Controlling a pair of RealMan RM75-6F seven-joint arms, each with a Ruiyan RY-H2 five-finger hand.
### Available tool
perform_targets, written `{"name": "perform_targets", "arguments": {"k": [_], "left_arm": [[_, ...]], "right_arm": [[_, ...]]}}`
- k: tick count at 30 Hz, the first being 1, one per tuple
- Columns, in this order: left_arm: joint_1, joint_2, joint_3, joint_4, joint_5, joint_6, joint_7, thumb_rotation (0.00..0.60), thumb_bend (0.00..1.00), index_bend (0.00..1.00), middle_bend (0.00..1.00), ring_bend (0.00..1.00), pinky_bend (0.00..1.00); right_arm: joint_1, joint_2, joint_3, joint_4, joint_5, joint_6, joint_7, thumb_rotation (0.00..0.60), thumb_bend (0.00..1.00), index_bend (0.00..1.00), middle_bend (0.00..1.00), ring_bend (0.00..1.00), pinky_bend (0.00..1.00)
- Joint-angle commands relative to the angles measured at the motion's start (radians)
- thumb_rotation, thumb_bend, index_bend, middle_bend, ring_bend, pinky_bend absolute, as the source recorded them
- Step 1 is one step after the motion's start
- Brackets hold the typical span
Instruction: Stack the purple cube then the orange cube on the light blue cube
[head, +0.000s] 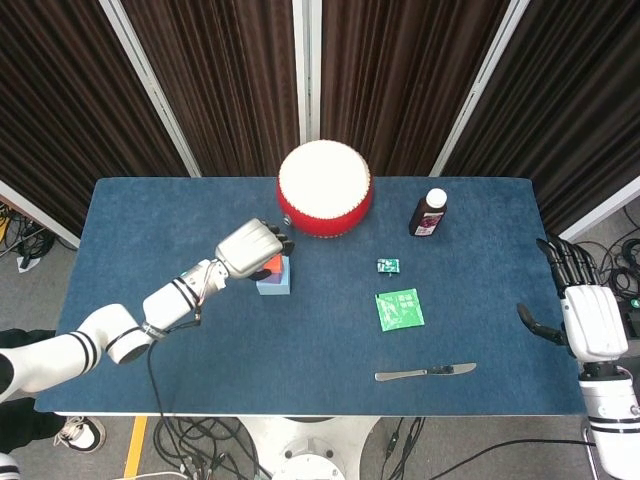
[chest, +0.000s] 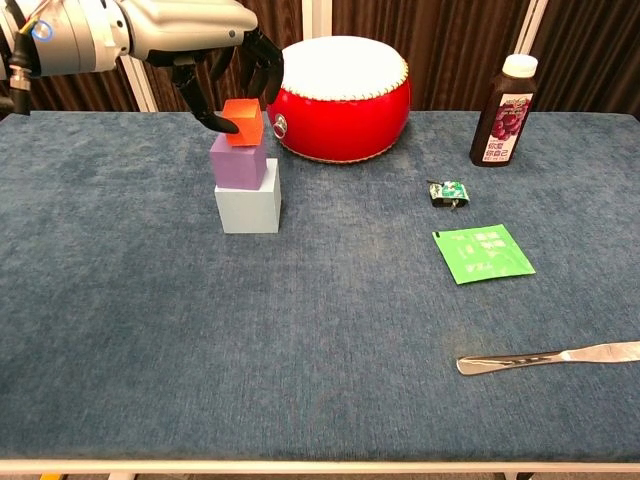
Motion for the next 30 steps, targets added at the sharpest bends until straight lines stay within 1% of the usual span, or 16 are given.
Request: {"name": "perform_targets", "arguments": {"k": [1,7,18,24,30], "left_arm": [[-0.003,-0.002,0.003,0.007,0.005,-0.002,-0.003,0.6,0.29,0.49,0.6,0.46,0.56],[-0.004,0.001,0.014,0.016,0.013,-0.009,-0.018,0.6,0.29,0.49,0.6,0.46,0.56],[-0.001,-0.002,0.016,0.024,0.004,-0.011,-0.035,0.6,0.3,0.49,0.6,0.46,0.55],[-0.001,-0.005,0.015,0.027,0.003,-0.011,-0.04,0.6,0.29,0.44,0.55,0.43,0.54],[0.0,-0.002,0.011,0.026,0.002,-0.004,-0.039,0.6,0.26,0.36,0.46,0.36,0.47]], "right_arm": [[0.0,0.001,0.0,-0.001,0.0,0.0,-0.001,0.6,0.22,0.0,0.0,0.0,0.0],[-0.002,0.004,-0.004,-0.006,-0.007,0.002,-0.005,0.6,0.22,0.0,0.0,0.0,0.0],[0.0,0.002,-0.005,-0.003,-0.005,-0.003,-0.005,0.6,0.22,0.0,0.0,0.0,0.0],[0.002,0.002,-0.004,-0.002,-0.001,-0.007,-0.004,0.6,0.22,0.0,0.0,0.0,0.0],[0.002,0.003,-0.005,-0.002,-0.001,-0.008,-0.004,0.6,0.22,0.0,0.0,0.0,0.0]]}}
